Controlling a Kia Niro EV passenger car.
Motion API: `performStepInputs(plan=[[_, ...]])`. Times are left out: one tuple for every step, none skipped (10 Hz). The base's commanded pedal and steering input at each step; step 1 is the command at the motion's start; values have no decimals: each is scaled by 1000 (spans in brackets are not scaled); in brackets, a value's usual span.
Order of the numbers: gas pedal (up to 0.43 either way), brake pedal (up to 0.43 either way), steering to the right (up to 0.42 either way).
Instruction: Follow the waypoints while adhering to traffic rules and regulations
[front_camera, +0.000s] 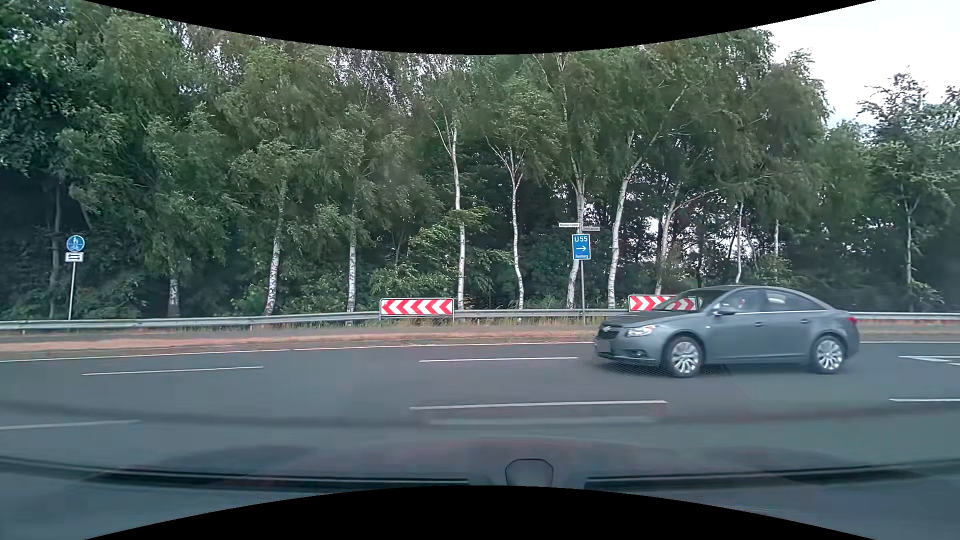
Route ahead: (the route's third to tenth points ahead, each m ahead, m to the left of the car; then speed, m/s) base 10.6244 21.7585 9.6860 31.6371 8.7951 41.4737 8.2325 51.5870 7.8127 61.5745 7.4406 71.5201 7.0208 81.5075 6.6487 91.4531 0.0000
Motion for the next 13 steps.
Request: performStepInputs(plan=[[0,262,-286],[0,262,-286],[0,262,-286],[0,262,-286],[0,262,-286],[0,262,-286],[0,262,-286],[0,262,-286],[0,262,-286],[0,262,-286],[0,262,-286],[0,262,-286],[0,262,-286]])
